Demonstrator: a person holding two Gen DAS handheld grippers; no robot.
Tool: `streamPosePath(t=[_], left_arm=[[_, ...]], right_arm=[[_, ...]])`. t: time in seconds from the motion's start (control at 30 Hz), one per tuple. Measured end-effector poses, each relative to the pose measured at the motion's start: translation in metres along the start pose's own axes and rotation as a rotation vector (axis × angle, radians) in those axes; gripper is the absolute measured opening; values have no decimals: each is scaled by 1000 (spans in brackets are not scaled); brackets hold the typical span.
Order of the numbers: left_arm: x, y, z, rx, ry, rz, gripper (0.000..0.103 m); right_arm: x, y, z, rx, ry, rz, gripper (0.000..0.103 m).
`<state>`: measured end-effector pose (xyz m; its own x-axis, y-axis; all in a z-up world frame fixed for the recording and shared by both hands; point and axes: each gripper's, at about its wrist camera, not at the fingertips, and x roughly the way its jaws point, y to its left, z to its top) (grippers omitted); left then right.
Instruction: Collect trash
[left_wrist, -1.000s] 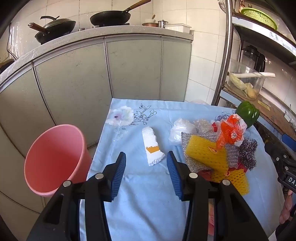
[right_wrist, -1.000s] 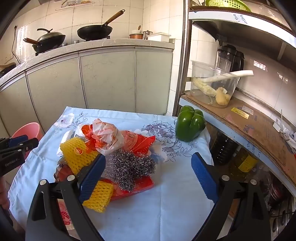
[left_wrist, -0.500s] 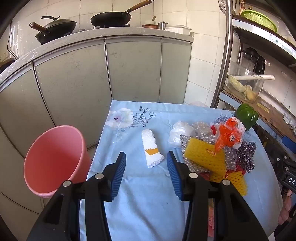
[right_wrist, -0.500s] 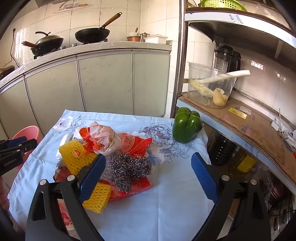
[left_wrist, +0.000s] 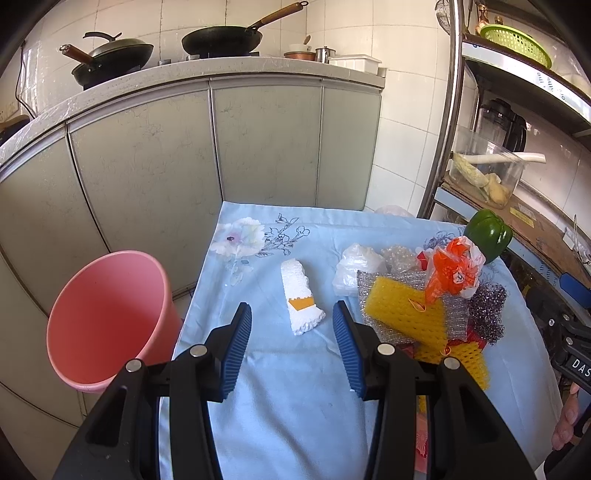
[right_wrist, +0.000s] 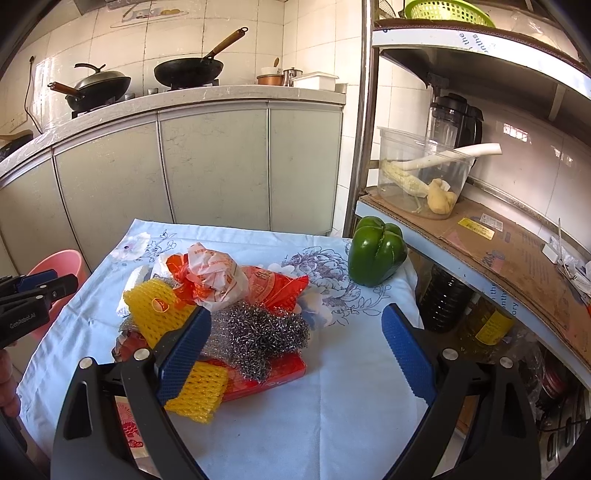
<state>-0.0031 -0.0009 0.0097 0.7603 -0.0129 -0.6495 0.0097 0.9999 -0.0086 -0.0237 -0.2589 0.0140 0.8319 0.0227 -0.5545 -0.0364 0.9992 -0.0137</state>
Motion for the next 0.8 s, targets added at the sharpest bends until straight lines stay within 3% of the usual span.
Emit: streamPosePath(t=[0.8], left_arm=[[1,4,-3,-41,22,-42,45]], right_arm=[[-5,4,-2,-15,-8,22,94]])
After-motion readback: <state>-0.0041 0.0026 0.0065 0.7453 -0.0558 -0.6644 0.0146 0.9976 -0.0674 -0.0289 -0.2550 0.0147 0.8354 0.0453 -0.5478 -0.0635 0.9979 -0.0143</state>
